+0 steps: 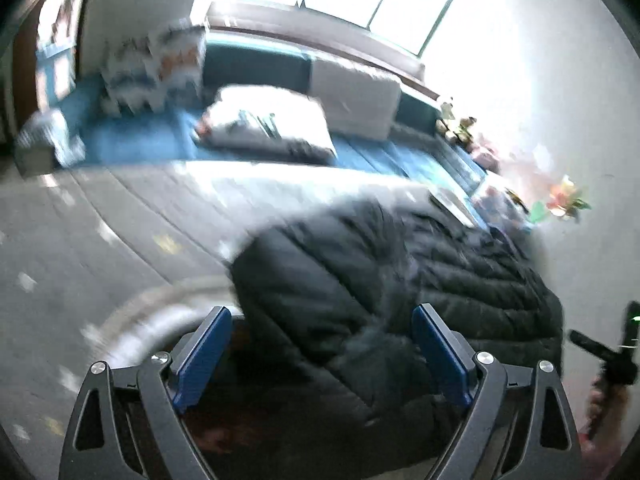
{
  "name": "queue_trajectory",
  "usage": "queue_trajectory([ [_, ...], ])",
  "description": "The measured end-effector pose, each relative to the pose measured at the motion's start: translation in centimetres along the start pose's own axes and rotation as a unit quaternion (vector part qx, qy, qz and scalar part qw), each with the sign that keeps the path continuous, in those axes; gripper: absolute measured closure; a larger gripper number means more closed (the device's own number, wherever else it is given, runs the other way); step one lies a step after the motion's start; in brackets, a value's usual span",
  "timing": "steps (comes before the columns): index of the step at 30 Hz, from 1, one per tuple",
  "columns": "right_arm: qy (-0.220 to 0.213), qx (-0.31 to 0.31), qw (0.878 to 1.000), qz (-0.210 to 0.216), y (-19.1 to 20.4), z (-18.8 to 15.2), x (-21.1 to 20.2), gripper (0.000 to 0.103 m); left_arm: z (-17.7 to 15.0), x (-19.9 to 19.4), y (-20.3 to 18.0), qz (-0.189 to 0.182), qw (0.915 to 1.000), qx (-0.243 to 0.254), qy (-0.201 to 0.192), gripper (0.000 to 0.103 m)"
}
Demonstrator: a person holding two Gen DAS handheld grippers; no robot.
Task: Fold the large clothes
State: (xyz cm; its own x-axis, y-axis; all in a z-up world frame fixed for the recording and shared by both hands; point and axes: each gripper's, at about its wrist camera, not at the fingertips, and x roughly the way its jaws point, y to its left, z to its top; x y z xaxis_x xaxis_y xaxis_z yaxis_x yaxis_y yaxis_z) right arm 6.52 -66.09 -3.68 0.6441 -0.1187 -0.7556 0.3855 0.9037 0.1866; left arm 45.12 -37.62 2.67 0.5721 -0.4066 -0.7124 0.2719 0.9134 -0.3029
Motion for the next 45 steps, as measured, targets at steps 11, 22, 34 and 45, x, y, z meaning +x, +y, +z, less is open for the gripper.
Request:
queue_trajectory([
  [11, 0.0, -0.046, 0.994, 0.098, 7.6, 4.5, 4.2, 0.02, -2.4, 0.7, -7.2, -0.002, 0.9919, 0.126, 0.016, 0.007],
  [22, 0.037, -0.103, 0.994, 0.016, 10.9, 4.6, 11.4, 0.02, -4.5, 11.5, -8.1, 0.025, 0.9878, 0.14, 0.064, 0.008],
  [34, -0.013, -0.151, 0.988, -0.031, 12.0, 2.3, 5.0, 0.02, -7.3, 5.5, -9.8, 0.046, 0.9832, 0.176, 0.015, 0.007],
  [45, -0.04, -0.168, 0.985, -0.022, 13.2, -1.5, -2.9, 0.02, -12.4, -5.3, -11.7, 0.048, 0.9759, 0.211, -0.027, 0.005],
])
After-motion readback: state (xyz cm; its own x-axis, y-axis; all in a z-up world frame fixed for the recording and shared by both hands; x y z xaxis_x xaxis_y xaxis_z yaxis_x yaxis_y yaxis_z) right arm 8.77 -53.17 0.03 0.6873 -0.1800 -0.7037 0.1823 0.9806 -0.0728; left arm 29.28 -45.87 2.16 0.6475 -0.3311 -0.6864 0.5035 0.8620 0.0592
